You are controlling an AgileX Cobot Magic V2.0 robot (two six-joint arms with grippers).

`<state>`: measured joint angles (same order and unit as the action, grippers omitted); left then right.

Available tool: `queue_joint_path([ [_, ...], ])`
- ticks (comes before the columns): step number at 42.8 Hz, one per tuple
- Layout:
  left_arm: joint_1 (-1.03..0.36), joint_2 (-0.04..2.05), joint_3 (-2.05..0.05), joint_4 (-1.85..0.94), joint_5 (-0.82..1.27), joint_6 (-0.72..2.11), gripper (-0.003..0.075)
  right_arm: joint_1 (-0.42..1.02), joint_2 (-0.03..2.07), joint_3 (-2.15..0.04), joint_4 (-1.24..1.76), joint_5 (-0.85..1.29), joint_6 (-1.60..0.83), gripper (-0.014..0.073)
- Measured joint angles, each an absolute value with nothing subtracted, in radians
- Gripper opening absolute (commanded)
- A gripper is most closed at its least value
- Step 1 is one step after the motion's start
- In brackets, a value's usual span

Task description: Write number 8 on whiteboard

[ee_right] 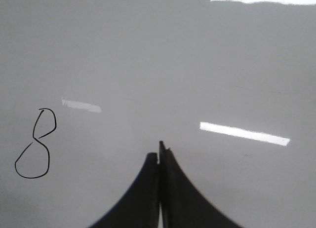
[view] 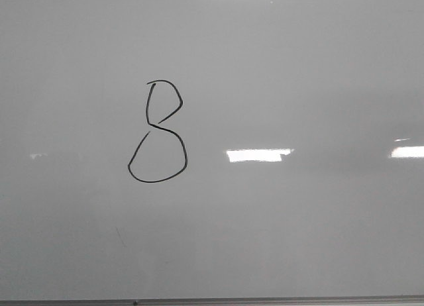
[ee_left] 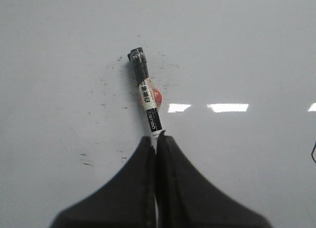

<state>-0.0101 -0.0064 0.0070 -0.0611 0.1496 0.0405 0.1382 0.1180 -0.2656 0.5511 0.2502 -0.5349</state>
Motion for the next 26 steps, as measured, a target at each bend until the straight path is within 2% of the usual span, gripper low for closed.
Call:
queue_joint_path([
  [20,-0.010,-0.006,0.007,-0.061,0.150,0.040,-0.0021,0.134,0.118,-0.241,0.504,0.201,-0.527,-0.0069],
  [26,-0.010,-0.006,0.007,-0.061,0.148,0.040,-0.0021,0.077,0.118,-0.171,0.359,0.115,-0.384,-0.0069],
])
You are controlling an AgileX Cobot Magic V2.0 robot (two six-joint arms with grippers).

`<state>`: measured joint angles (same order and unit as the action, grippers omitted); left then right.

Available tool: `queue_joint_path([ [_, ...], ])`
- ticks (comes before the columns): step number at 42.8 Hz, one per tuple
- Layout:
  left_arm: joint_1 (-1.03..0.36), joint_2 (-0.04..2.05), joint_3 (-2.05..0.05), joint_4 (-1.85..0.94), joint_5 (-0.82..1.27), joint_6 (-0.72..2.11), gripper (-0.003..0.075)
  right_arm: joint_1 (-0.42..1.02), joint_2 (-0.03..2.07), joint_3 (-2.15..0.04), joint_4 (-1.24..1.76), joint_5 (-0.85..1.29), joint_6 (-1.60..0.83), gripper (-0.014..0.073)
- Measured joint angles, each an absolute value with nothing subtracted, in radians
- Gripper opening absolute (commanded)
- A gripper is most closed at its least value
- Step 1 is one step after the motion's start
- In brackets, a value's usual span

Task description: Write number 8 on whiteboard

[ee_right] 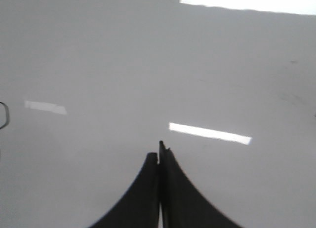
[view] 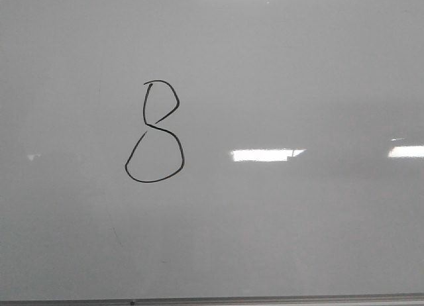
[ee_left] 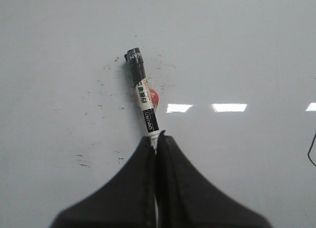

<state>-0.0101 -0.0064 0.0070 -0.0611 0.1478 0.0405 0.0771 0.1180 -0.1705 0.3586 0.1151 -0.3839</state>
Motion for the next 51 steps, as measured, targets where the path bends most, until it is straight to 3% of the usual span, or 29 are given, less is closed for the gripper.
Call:
queue_joint_path([
  [14,-0.010,-0.006,0.007,-0.061,0.148,0.040,-0.0020,-0.033,-0.002,-0.002,0.126,0.136,-0.048,-0.0069],
  [51,-0.010,-0.006,0.007,-0.061,0.148,0.040,-0.0021,-0.042,-0.010,0.026,0.109,0.224,-0.036,-0.0069],
])
